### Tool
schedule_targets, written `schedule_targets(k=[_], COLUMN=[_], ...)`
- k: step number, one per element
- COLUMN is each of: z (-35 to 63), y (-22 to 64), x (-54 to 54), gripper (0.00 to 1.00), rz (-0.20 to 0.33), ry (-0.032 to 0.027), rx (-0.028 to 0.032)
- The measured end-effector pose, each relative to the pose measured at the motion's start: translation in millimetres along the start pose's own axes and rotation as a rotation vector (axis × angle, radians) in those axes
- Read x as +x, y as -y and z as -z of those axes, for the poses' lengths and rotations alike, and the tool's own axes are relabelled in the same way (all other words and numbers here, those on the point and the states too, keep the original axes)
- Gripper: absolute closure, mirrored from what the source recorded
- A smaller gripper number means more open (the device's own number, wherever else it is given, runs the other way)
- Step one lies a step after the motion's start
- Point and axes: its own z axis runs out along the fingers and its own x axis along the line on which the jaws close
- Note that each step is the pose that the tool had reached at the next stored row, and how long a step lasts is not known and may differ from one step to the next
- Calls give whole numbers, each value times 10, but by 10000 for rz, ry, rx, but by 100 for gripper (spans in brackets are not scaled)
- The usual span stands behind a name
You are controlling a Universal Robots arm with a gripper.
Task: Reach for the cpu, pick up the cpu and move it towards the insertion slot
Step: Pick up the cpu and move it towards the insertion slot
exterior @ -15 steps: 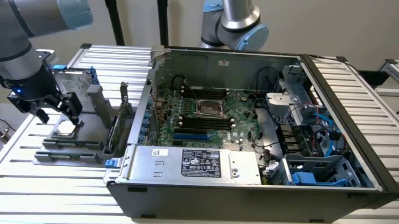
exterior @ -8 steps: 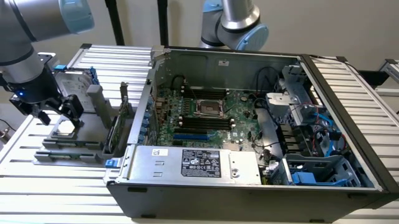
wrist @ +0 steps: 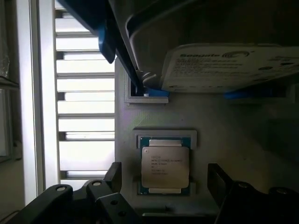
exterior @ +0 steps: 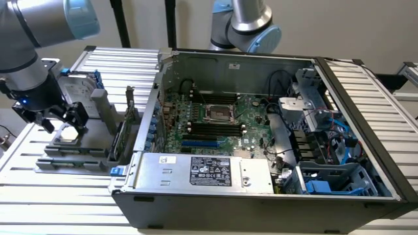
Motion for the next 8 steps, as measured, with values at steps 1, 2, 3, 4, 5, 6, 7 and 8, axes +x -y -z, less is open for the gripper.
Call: schedule_targets(k=[1,2,3,4,5,6,7,8], z=[-7,-12,-13,-15,-19,-22,-24,-27], y=[0,0,0,0,-2,-3,-6,-9], x=[0,0,0,0,0,0,0,0], gripper=[17,17,17,17,17,17,17,17], rz=[-1,-2,-2,-3,-4,-3,-4,-4], ry=[-3,-7,-13,-18,-19,-22,-28,-31], rx=[0,1,2,2,1,0,1,1])
